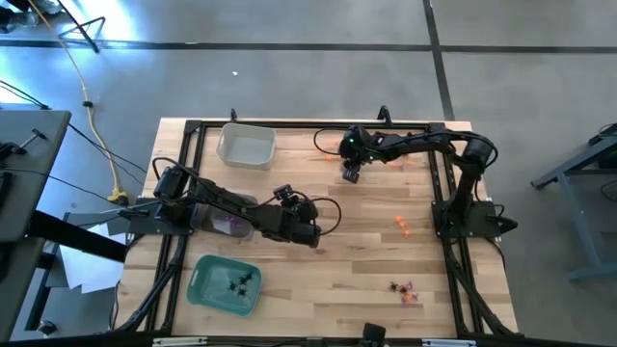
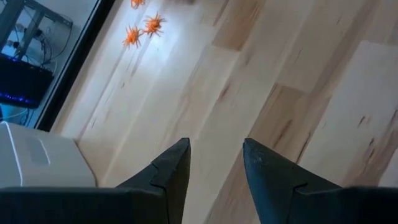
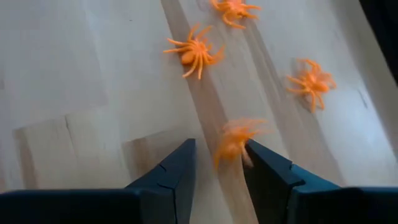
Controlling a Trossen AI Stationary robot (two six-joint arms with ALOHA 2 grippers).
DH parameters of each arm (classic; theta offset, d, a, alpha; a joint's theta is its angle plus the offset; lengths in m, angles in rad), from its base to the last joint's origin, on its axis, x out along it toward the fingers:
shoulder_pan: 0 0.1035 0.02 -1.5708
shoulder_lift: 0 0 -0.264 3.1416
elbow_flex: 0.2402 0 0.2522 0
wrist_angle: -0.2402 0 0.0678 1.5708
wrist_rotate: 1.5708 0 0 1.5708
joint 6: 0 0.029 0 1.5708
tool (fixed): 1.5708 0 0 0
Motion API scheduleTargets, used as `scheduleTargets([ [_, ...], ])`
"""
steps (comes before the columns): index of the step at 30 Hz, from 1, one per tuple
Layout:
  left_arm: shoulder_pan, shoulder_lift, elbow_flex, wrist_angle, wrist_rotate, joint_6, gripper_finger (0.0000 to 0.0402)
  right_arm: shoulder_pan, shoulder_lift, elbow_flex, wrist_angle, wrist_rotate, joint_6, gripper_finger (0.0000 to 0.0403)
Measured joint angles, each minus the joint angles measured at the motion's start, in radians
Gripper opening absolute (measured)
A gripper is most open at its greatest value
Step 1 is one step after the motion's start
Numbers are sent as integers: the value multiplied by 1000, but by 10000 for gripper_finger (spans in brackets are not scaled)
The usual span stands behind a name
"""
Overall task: Sort Halloween decoration
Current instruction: Put the top center orange spider into the gray bin
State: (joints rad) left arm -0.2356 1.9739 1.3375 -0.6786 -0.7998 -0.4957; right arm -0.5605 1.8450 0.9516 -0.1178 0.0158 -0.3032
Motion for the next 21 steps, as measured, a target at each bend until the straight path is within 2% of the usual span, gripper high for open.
scheduleTargets([
  [11,0,0,-22,-5,0,-27,136,31,27,55,-31,11,-56,111],
  [14,0,0,-22,-5,-3,-26,136,31,27,56,-46,5,-57,84],
  [19,0,0,-22,-5,-4,-26,136,32,26,59,-88,2,-52,16],
  [21,0,0,-22,-5,-4,-26,136,32,25,59,-95,1,-37,7],
])
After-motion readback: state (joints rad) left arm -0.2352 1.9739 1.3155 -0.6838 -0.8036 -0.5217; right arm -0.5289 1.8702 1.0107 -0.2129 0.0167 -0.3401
